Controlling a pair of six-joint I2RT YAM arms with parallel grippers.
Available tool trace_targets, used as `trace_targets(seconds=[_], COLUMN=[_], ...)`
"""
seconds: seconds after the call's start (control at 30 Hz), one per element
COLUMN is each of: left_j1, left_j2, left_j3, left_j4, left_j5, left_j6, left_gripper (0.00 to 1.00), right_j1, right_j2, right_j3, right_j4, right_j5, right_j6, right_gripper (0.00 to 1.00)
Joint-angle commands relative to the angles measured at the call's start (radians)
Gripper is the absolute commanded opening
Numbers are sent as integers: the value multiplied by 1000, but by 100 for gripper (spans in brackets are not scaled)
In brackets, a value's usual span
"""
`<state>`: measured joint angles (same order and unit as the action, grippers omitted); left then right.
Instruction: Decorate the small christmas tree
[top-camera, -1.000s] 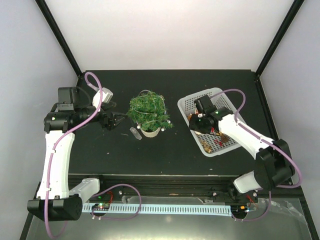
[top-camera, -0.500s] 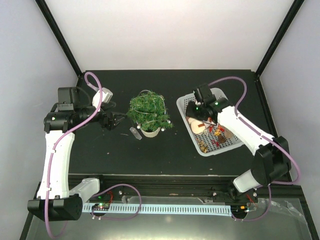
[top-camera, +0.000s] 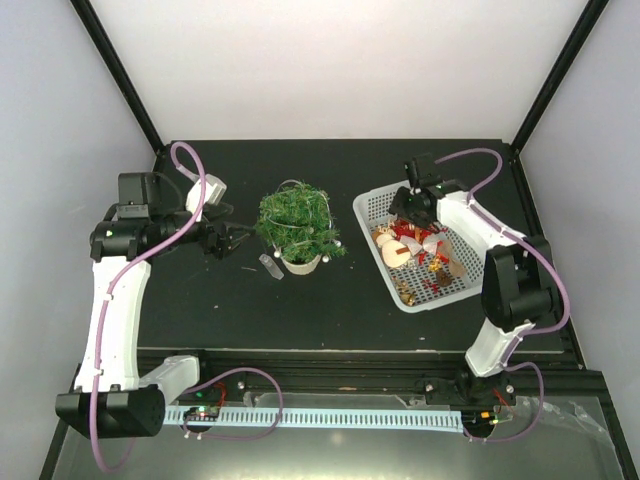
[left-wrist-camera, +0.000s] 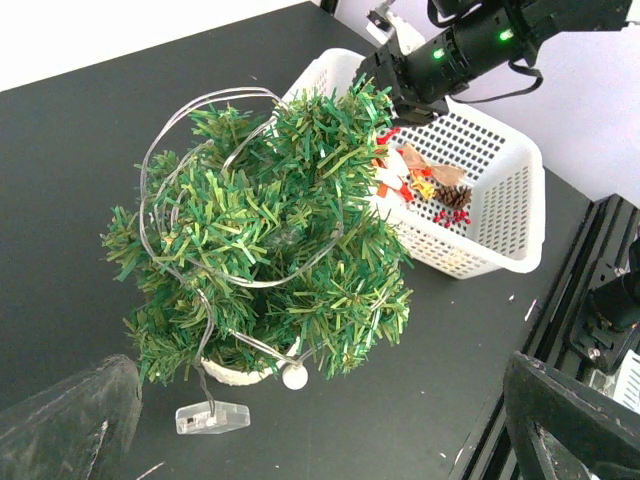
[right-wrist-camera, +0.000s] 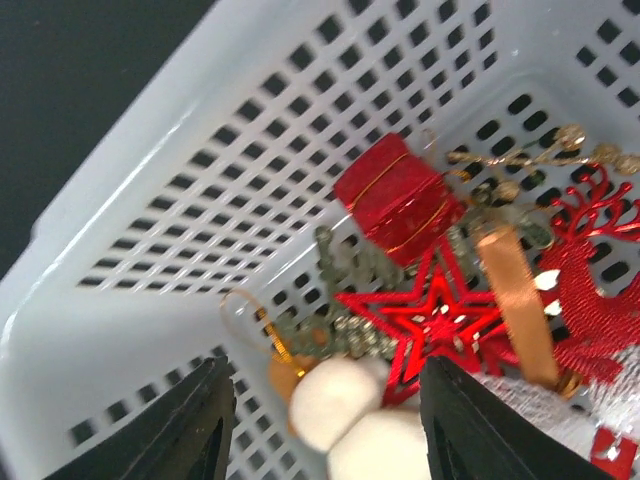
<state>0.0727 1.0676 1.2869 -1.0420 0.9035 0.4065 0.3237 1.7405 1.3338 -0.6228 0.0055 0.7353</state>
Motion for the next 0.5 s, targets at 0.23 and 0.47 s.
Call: trace_targets(seconds=[0.23, 0.47], left_j1=[7, 7], left_j2=[13, 15], left_j3=[3, 5], left_j4=[16, 0], left_j5=[46, 72], left_j6=[-4, 19], left_gripper=[99, 99], right_j1=[-65, -67], right_j2=[84, 74], right_j3=[-13, -53], right_j4=[177, 263], right_j5=[-20, 57], right_j6=[31, -108], right_gripper=[57, 72])
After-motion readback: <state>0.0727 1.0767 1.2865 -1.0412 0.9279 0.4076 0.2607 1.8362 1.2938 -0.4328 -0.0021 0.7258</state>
